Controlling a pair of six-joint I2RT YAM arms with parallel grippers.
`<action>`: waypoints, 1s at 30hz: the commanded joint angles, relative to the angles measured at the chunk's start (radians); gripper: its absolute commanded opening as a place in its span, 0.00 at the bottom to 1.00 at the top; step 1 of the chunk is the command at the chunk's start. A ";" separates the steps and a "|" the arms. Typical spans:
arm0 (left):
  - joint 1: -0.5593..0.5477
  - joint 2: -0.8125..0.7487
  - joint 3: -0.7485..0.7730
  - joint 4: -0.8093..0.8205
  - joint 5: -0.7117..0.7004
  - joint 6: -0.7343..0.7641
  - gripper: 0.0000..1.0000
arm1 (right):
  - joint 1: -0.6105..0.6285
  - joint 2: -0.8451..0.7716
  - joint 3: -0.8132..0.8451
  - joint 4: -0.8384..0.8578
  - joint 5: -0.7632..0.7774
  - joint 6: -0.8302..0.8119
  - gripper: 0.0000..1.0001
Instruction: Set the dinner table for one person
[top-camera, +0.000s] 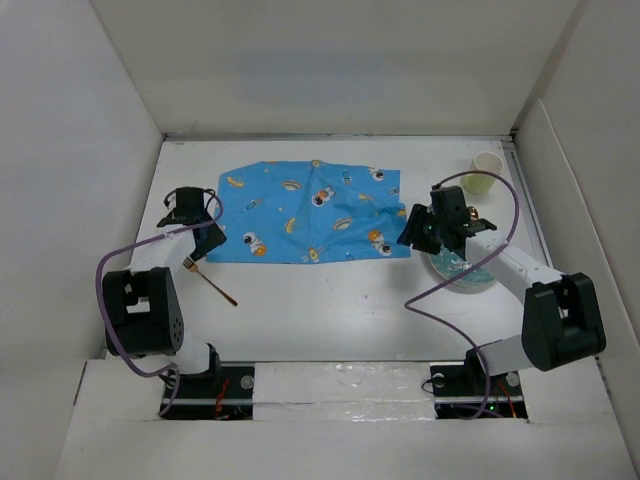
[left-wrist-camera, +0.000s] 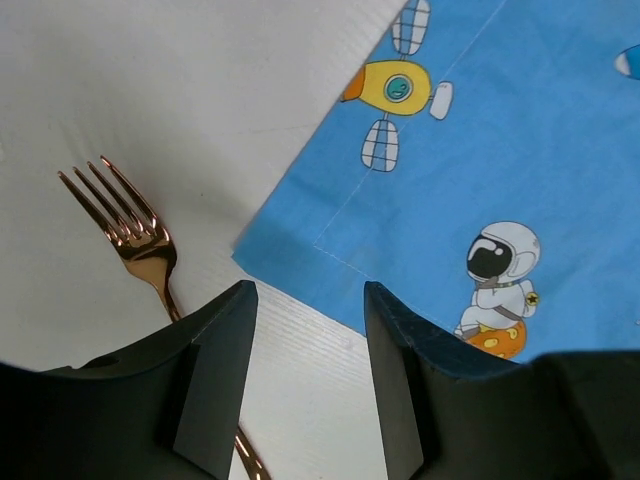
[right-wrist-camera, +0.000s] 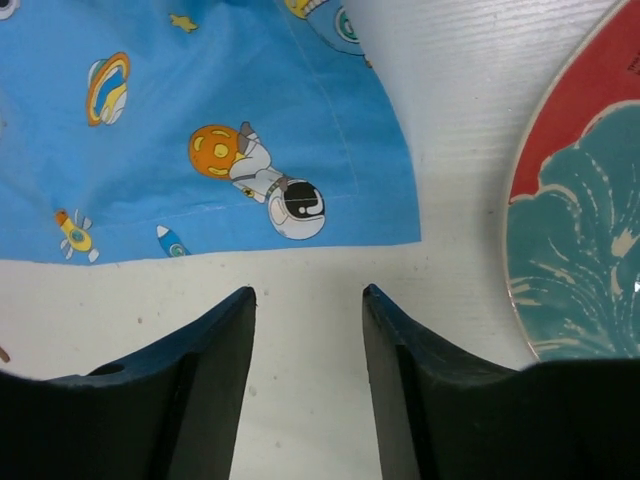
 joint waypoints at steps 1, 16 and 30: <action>0.001 0.026 0.020 -0.006 -0.033 -0.033 0.45 | -0.010 0.026 0.003 0.023 0.024 -0.011 0.54; 0.020 0.098 -0.030 -0.006 -0.089 -0.067 0.44 | -0.019 0.085 -0.037 0.055 0.044 -0.003 0.54; 0.020 0.190 -0.026 0.033 -0.069 -0.079 0.32 | -0.019 0.177 0.029 0.037 0.078 0.032 0.53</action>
